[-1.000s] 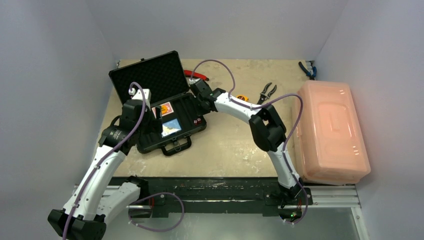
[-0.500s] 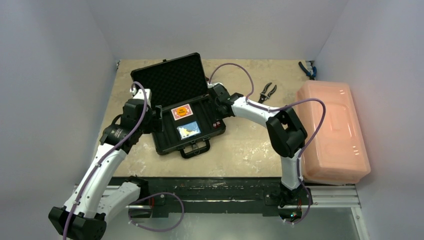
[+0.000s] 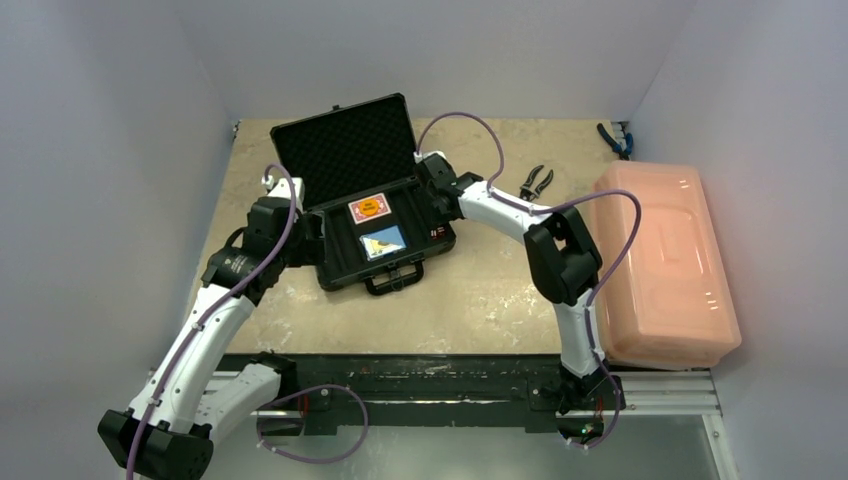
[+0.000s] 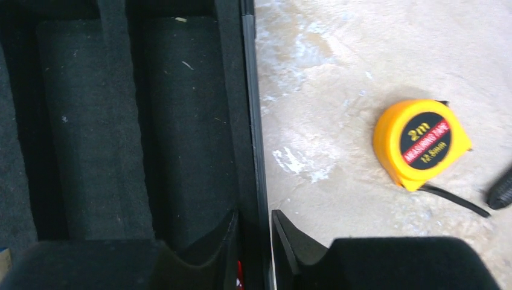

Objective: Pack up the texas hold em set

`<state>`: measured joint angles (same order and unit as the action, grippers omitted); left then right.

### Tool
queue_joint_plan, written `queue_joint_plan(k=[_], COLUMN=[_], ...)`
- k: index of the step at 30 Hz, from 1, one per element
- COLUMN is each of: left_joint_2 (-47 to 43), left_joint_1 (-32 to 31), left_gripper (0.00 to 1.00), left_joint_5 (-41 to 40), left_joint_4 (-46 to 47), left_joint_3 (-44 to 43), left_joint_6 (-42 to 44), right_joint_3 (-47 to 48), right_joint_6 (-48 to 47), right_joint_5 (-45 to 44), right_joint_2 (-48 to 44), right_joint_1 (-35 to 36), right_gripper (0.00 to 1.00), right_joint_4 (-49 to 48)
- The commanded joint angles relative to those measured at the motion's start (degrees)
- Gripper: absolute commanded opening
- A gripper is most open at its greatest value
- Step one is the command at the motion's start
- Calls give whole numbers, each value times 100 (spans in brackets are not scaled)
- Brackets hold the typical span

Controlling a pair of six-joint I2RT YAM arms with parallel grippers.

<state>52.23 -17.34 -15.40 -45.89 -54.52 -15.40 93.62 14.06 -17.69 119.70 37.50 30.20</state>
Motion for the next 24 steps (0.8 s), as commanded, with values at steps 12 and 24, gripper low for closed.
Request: queue_joint_plan(k=[12,24], left_joint_2=[242,998], left_joint_1=[66,458], left_gripper=[85,91], left_joint_5=[-77,-138], left_joint_4=[356,643], left_joint_3=[-323,-1639], left_joint_6=[158,24], right_joint_3=[53,-1223], right_joint_6=[-60,717], right_joint_5=[-1026,-16], right_joint_2=[-893,-2566], right_joint_1=[-96,-53], right_gripper=[45,52], right_joint_4=[102,127])
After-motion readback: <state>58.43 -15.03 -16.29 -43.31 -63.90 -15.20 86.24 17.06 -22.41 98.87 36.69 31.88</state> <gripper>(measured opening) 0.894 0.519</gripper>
